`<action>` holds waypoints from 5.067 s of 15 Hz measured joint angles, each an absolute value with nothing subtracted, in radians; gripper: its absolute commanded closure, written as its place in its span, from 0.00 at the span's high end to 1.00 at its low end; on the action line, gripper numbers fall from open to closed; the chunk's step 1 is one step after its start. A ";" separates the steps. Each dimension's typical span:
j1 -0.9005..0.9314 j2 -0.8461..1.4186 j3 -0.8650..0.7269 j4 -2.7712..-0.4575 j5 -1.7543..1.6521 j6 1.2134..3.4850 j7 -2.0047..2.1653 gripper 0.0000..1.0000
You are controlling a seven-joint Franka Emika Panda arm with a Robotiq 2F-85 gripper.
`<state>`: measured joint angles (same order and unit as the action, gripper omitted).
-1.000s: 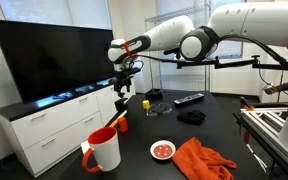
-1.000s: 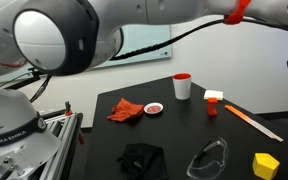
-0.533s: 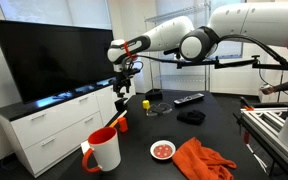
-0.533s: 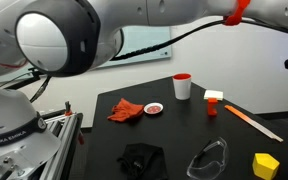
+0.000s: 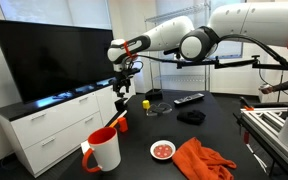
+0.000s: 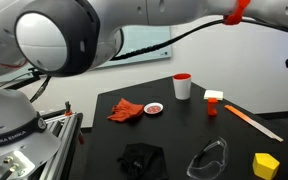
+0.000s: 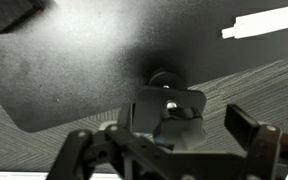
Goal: Rotate the top of the black clump.
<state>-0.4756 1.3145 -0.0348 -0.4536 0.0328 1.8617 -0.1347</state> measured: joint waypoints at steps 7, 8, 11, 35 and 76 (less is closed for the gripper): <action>-0.474 1.315 -0.035 -0.454 0.033 1.911 -0.057 0.28; -0.473 1.315 -0.036 -0.454 0.033 1.911 -0.046 0.28; -0.469 1.315 -0.041 -0.454 0.033 1.914 0.029 0.28; -0.421 1.314 -0.102 -0.454 0.033 1.908 1.025 0.28; -0.357 1.001 -0.004 -0.406 0.034 1.574 -0.409 1.00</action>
<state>-0.3566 1.0015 -0.0037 -0.4058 0.0343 1.5738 -0.4092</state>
